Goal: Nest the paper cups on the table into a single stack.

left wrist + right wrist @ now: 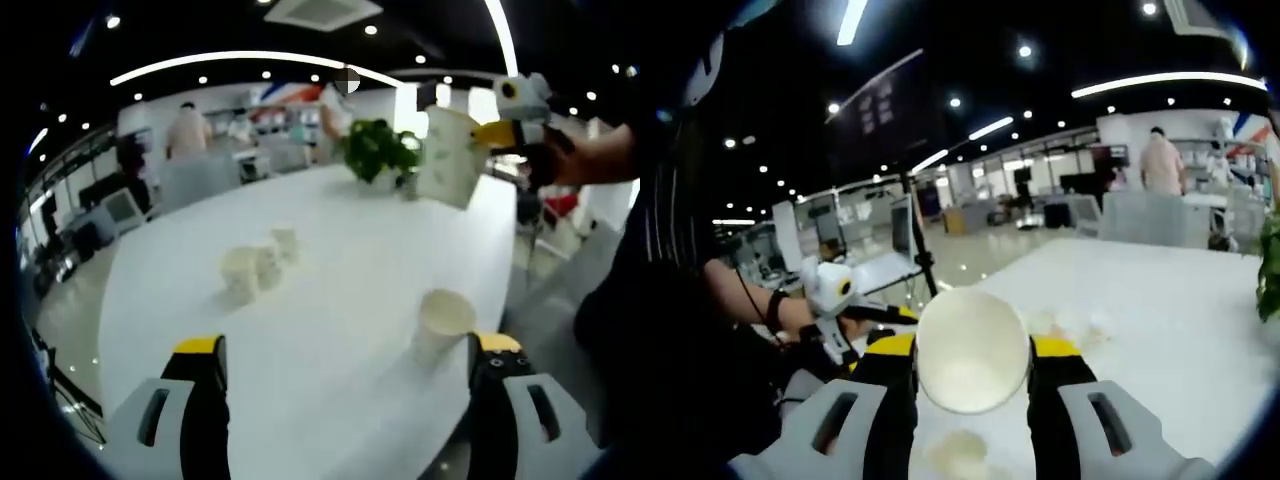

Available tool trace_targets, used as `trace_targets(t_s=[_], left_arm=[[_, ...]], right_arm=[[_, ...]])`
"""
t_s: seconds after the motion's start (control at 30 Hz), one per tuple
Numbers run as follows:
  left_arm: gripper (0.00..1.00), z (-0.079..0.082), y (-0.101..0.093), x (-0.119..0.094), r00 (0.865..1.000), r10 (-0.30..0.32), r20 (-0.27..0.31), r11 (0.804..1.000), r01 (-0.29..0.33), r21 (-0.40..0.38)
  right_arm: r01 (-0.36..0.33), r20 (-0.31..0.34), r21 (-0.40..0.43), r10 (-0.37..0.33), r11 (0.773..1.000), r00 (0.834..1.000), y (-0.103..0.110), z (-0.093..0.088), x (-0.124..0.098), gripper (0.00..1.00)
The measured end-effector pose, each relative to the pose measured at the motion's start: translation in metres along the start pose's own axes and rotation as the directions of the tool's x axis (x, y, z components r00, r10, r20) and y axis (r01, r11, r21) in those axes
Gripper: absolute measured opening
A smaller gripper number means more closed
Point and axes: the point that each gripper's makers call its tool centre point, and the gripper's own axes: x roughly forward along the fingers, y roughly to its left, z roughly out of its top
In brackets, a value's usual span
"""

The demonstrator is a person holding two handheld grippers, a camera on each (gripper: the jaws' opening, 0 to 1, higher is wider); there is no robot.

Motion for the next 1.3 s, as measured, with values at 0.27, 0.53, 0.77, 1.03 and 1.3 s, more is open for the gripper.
trace_targets(t_s=[0.27,0.53,0.77,1.03,1.3], left_arm=[[1.00,0.000,-0.002,-0.001,1.000,0.002,-0.001,1.000,-0.002,0.001],[1.00,-0.003,-0.002,-0.003,1.000,0.008,-0.006,1.000,-0.008,-0.010],[1.00,-0.006,-0.003,-0.006,1.000,0.014,-0.009,1.000,-0.014,-0.014],[1.00,-0.009,-0.004,-0.007,1.000,0.011,-0.015,1.000,-0.011,-0.016],[1.00,-0.011,-0.004,-0.008,1.000,0.014,-0.017,1.000,-0.015,-0.024]], right_arm=[[-0.012,-0.045,-0.018,0.011,1.000,0.999,0.011,-0.023,0.004,0.39],[-0.023,-0.109,-0.097,0.012,0.995,0.994,0.018,-0.048,0.011,0.39],[-0.033,-0.151,-0.074,0.022,0.997,0.988,0.021,-0.076,0.021,0.39],[-0.046,-0.212,-0.106,0.023,0.993,0.977,0.022,-0.100,0.027,0.39],[-0.060,-0.251,-0.109,0.031,0.992,0.967,0.023,-0.115,0.032,0.39]])
